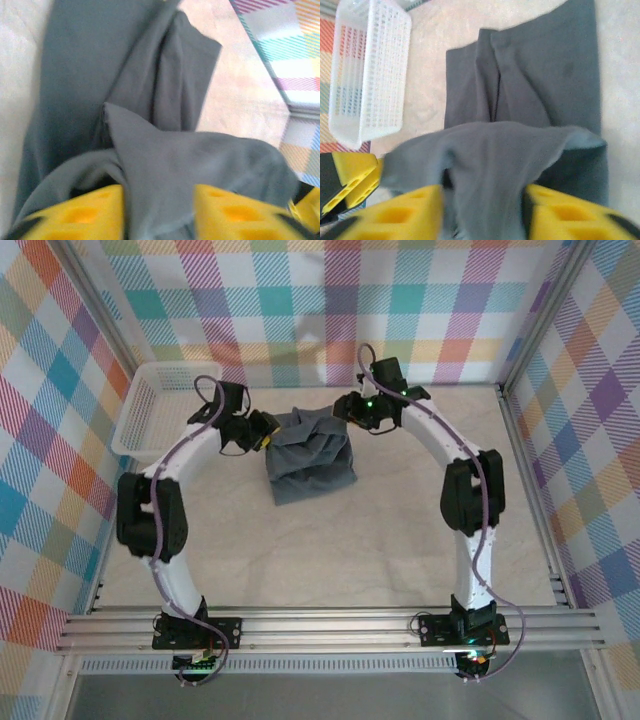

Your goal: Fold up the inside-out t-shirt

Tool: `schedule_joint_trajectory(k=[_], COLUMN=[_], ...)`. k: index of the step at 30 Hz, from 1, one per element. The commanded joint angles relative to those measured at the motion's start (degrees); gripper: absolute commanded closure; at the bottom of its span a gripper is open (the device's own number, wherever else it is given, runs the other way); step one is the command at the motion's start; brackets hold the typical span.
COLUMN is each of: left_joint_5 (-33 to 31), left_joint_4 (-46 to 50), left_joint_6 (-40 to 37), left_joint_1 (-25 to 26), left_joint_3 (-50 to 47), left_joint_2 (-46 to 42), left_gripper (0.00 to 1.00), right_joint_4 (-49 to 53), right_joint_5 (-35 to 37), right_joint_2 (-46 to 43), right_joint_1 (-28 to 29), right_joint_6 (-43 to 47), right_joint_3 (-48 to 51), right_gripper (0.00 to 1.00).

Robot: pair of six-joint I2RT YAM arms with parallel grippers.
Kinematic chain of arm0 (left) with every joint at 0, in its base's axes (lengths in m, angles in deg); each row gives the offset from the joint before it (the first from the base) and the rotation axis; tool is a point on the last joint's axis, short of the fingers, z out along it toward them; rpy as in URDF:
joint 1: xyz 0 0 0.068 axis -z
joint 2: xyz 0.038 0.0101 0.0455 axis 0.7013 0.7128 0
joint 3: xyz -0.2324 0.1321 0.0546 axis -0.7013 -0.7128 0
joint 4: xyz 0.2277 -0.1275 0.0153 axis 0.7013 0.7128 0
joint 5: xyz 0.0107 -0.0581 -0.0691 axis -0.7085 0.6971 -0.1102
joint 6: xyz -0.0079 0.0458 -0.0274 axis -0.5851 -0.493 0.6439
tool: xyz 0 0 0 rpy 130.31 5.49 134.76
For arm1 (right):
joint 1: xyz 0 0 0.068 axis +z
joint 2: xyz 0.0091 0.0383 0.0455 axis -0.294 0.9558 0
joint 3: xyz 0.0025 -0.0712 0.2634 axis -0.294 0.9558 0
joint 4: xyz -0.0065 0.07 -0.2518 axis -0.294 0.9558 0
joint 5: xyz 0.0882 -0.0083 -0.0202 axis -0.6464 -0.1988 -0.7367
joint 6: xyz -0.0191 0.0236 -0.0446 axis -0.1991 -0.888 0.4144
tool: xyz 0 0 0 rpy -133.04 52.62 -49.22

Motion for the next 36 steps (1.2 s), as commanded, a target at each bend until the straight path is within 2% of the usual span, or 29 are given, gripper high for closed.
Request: schedule_joint_trajectory(k=[1,3,5,11,14,17,19,21,23,24,26,27,28,29,30,31,32,34,36], left_joint_5=[-1.2,-0.8,-2.4,-4.2,-5.0,-4.4,-2.0,0.5,1.4,1.3,1.3,1.4,1.1,0.5,-0.2,-0.6,-0.5,1.9,3.3], left_joint_4=[2.3,0.5,-0.7,-2.2,-1.5,-2.9,-6.6,-11.8,-12.6,-12.5,-13.2,-13.4,-13.0,-12.2,-10.9,-9.9,-8.9,-8.6,-4.4], left_joint_6=[-4.2,-4.1,-4.4,-3.9,-3.6,-2.3,-0.5,0.9,0.9,0.6,1.3,1.6,1.9,1.7,1.2,0.6,0.0,-0.5,-1.8], left_joint_1=[-0.9,-1.0,-1.0,-0.2,0.9,2.1,2.8,3.7,4.7,5.3,5.9,6.1,6.1,6.0,6.0,6.0,6.0,6.4,8.0], left_joint_3=[5.4,3.2,-1.1,-18.4,-24.1,-28.1,-30.6,-31.6,-30.3,-29.4,-28.7,-28.4,-28.5,-28.5,-28.7,-29.1,-29.8,-32.6,-36.2], left_joint_2=[4.1,2.5,-1.2,-13.3,-15.3,-14.6,-13.4,-11.2,-8.6,-7.1,-5.1,-4.2,-3.7,-3.5,-3.7,-4.1,-4.7,-7.1,-11.5], left_gripper=[0.27,0.15,0.11,0.13,0.15,0.16,0.20,0.23,0.24,0.26,0.38,0.49,0.61,0.78,0.90,0.97,1.00,1.00,1.00], right_joint_4=[6.2,6.7,4.2,-5.4,-8.3,-10.4,-11.3,-11.5,-11.6,-11.9,-11.7,-11.1,-10.7,-10.3,-10.1,-10.0,-10.1,-10.7,-11.4], right_joint_5=[-3.6,-1.8,-0.8,-3.6,-6.7,-8.3,-9.7,-11.3,-10.5,-9.8,-8.7,-7.8,-7.3,-6.9,-6.9,-7.0,-7.1,-7.1,-7.3], right_joint_2=[3.4,1.3,-3.0,-12.0,-10.8,-8.4,-5.8,-2.9,-1.5,-1.3,-1.6,-2.0,-2.5,-3.2,-3.9,-4.9,-6.1,-9.8,-15.0], right_joint_1=[-1.8,-2.3,-3.4,-4.6,-4.4,-3.3,-2.2,-0.7,0.3,0.4,0.5,0.5,0.4,0.5,0.4,0.5,0.5,0.5,0.4], right_joint_6=[3.0,5.2,5.7,4.9,3.1,1.6,0.2,-1.3,-2.3,-3.0,-4.0,-4.0,-3.9,-3.8,-3.6,-3.5,-3.4,-2.9,-2.2], right_joint_3=[-9.3,-6.9,0.8,25.4,30.3,30.8,29.6,27.7,27.0,27.1,27.6,27.8,28.2,28.7,29.6,30.6,32.2,37.0,43.5], right_gripper=[0.33,0.26,0.21,0.23,0.28,0.30,0.36,0.47,0.55,0.66,0.84,0.90,0.92,0.93,0.94,0.95,0.96,0.98,0.99])
